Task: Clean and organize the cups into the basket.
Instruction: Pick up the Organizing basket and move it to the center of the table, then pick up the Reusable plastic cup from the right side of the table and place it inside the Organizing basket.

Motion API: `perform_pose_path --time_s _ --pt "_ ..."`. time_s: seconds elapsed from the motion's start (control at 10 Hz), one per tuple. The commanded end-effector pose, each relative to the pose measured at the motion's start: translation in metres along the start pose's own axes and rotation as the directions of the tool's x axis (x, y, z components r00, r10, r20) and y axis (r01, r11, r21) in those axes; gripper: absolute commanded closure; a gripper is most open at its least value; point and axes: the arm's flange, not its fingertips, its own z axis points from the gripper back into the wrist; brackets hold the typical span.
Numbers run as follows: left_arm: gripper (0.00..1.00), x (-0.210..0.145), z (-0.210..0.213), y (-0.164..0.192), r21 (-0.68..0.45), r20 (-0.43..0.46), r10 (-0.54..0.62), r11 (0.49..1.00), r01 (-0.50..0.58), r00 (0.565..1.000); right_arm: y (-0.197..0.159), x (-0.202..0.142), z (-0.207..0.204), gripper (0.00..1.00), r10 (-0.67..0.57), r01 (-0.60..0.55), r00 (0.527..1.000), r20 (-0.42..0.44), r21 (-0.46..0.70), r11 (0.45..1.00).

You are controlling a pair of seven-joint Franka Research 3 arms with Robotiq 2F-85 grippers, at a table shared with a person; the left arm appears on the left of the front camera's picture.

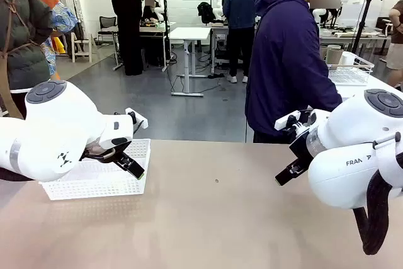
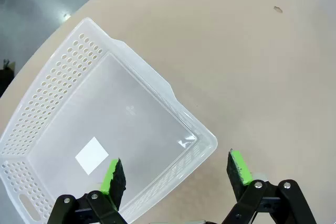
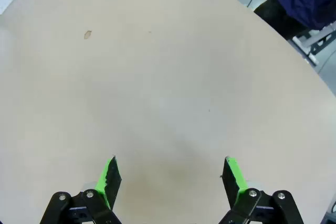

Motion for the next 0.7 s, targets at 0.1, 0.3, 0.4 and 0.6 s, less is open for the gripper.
perform_pose_path --time_s 0.1,0.3,0.4,0.6 --pt "0.0 0.0 0.0 -0.0001 0.0 0.0 0.0 1.0 0.0 1.0 0.0 0.0 0.0 0.0 0.0 0.0 1.0 0.0 0.0 1.0" --pt "0.0 0.0 0.0 -0.0001 0.0 0.0 0.0 1.0 0.0 1.0 0.0 0.0 0.0 0.0 0.0 0.0 1.0 0.0 0.0 1.0" --pt "0.0 0.0 0.0 -0.0001 0.0 0.0 0.0 1.0 0.0 1.0 0.0 0.0 0.0 0.0 0.0 0.0 1.0 0.0 0.0 1.0" --pt "0.0 0.0 0.0 -0.0001 0.0 0.0 0.0 1.0 0.0 1.0 0.0 0.0 0.0 0.0 0.0 0.0 1.0 0.0 0.0 1.0"
